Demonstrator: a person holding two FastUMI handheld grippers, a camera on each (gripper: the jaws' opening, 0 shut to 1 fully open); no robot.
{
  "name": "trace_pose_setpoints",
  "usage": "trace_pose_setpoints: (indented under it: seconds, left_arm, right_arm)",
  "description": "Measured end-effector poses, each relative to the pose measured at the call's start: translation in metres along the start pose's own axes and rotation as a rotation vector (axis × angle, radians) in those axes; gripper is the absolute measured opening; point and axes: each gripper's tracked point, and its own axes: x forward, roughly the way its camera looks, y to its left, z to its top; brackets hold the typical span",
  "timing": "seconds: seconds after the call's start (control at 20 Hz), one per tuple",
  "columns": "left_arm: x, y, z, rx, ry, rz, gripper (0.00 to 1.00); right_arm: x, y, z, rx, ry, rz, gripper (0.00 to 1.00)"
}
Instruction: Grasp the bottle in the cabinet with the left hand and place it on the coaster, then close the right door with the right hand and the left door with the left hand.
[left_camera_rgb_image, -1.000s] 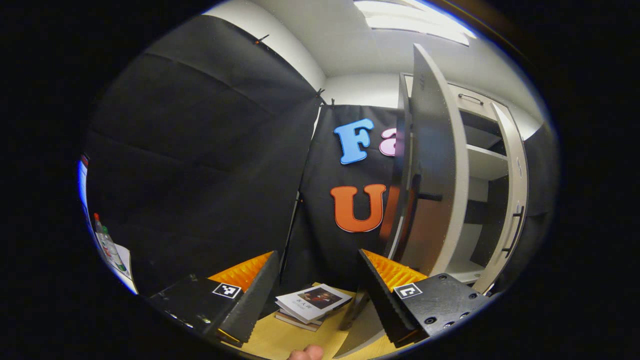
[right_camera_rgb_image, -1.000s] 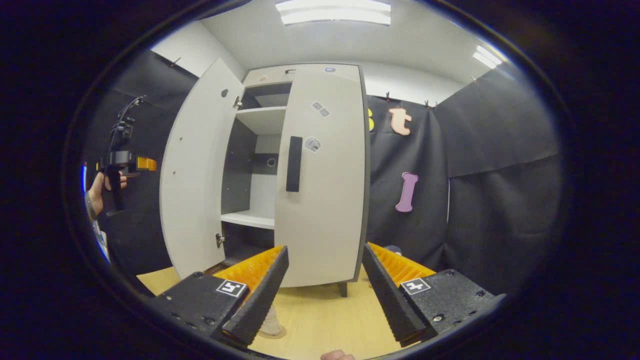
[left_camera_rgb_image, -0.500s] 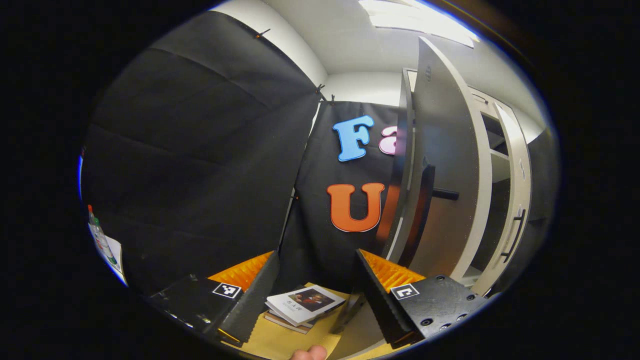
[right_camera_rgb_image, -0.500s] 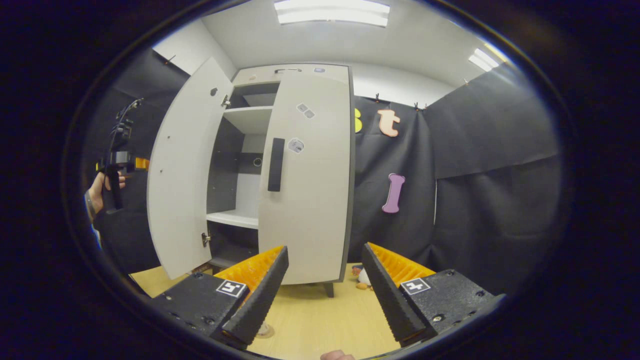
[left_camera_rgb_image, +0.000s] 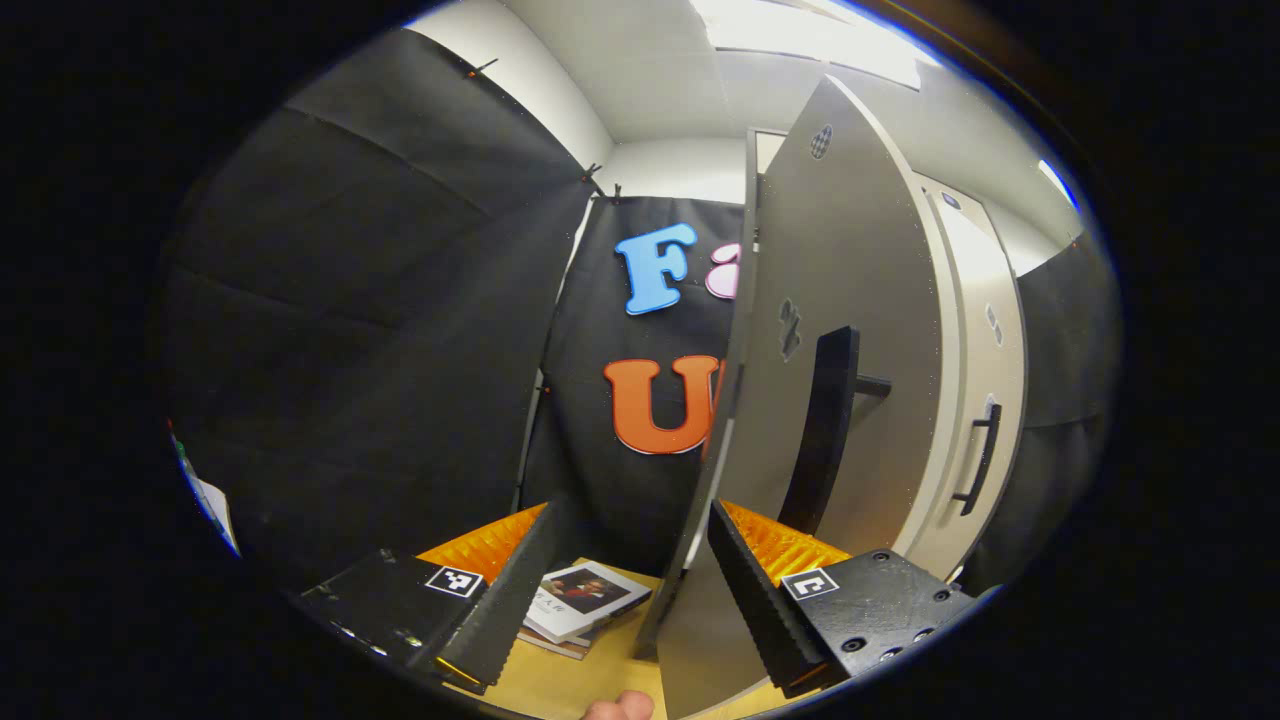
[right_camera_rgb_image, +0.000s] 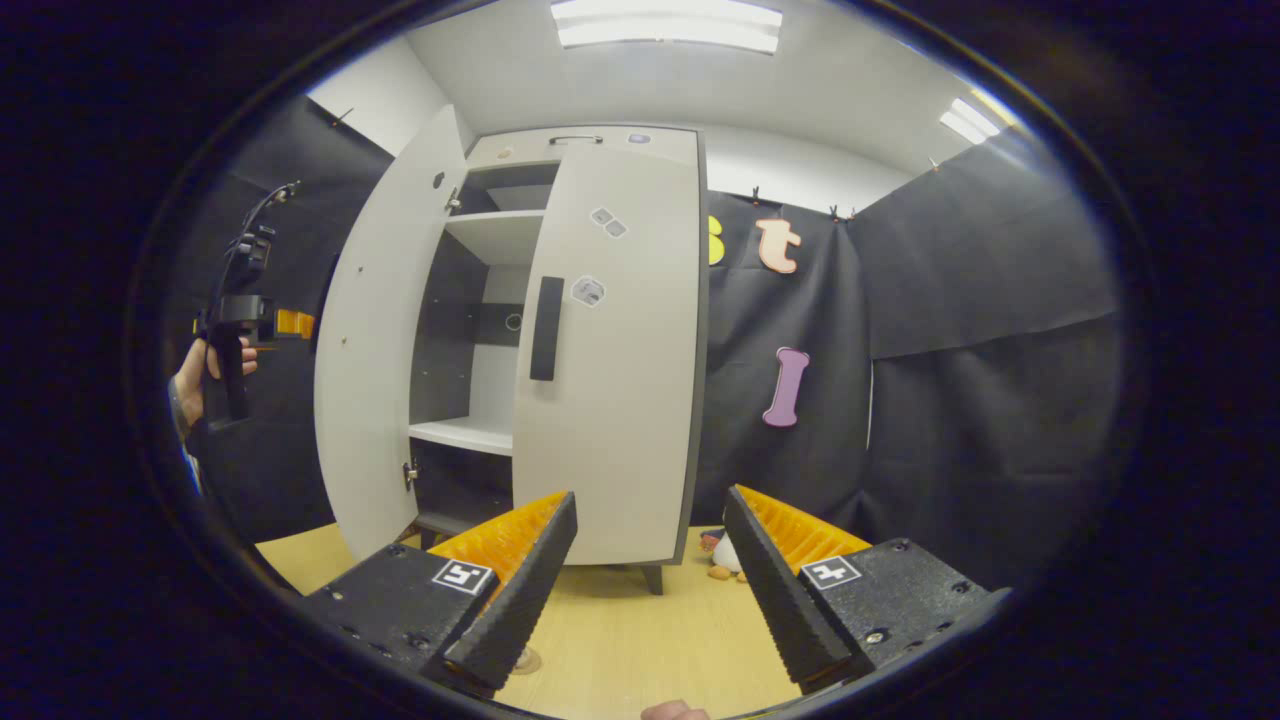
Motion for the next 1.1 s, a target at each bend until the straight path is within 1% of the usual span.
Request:
trace_pose_setpoints:
  seconds: [0.05,0.25,0.3,0.35,0.4,0.45,0.5,0.55,0.6,0.65,0.7,0.75,0.8,0.85,0.9,0.95,1.1]
  left_arm:
    - [0.001,-0.010,-0.002,0.003,0.001,-0.026,0.93]
    - [0.006,-0.049,-0.009,0.006,-0.002,-0.117,0.93]
    - [0.008,-0.057,-0.010,0.001,-0.002,-0.134,0.99]
    - [0.011,-0.063,-0.013,-0.002,0.005,-0.155,0.99]
    - [0.010,-0.063,-0.017,0.004,0.015,-0.151,0.94]
    - [0.009,-0.059,-0.016,0.019,0.006,-0.134,0.99]
    - [0.007,-0.057,-0.014,0.032,-0.009,-0.120,0.95]
    - [0.005,-0.056,-0.013,0.045,-0.018,-0.115,0.99]
    - [0.002,-0.058,-0.013,0.056,-0.025,-0.115,0.95]
    - [-0.004,-0.059,-0.012,0.065,-0.028,-0.116,0.95]
    - [-0.010,-0.060,-0.010,0.069,-0.033,-0.120,0.99]
    - [-0.017,-0.063,-0.008,0.067,-0.037,-0.127,0.95]
    - [-0.025,-0.067,-0.008,0.067,-0.040,-0.135,0.95]
    - [-0.034,-0.068,-0.009,0.070,-0.040,-0.140,0.95]
    - [-0.042,-0.072,-0.011,0.074,-0.038,-0.149,0.97]
    - [-0.054,-0.076,-0.013,0.077,-0.038,-0.154,0.99]
    - [-0.085,-0.087,-0.029,0.091,-0.046,-0.165,0.99]
  right_arm:
    - [0.000,-0.002,0.001,0.001,-0.002,-0.005,0.97]
    - [-0.002,-0.008,0.002,0.010,-0.005,-0.021,0.97]
    - [-0.003,-0.011,0.001,0.011,-0.003,-0.027,0.97]
    - [-0.003,-0.014,0.000,0.008,0.000,-0.034,0.97]
    - [-0.003,-0.018,-0.002,0.004,0.002,-0.043,0.97]
    - [-0.006,-0.019,-0.004,0.000,0.006,-0.050,0.97]
    - [-0.008,-0.020,-0.006,-0.002,0.009,-0.056,0.97]
    - [-0.011,-0.019,-0.007,-0.002,0.010,-0.057,0.97]
    - [-0.003,-0.022,-0.003,0.000,0.012,-0.057,0.97]
    - [-0.003,-0.022,-0.004,0.003,0.014,-0.055,0.93]
    - [-0.001,-0.021,-0.004,0.007,0.014,-0.054,0.97]
    - [0.000,-0.021,-0.004,0.012,0.013,-0.051,0.97]
    - [0.001,-0.019,-0.004,0.017,0.015,-0.048,0.97]
    - [0.002,-0.016,-0.005,0.024,0.015,-0.041,0.94]
    - [0.005,-0.014,-0.005,0.031,0.018,-0.034,0.94]
    - [0.005,-0.012,-0.006,0.038,0.020,-0.026,0.97]
    - [0.007,-0.005,-0.007,0.045,0.022,-0.003,0.97]
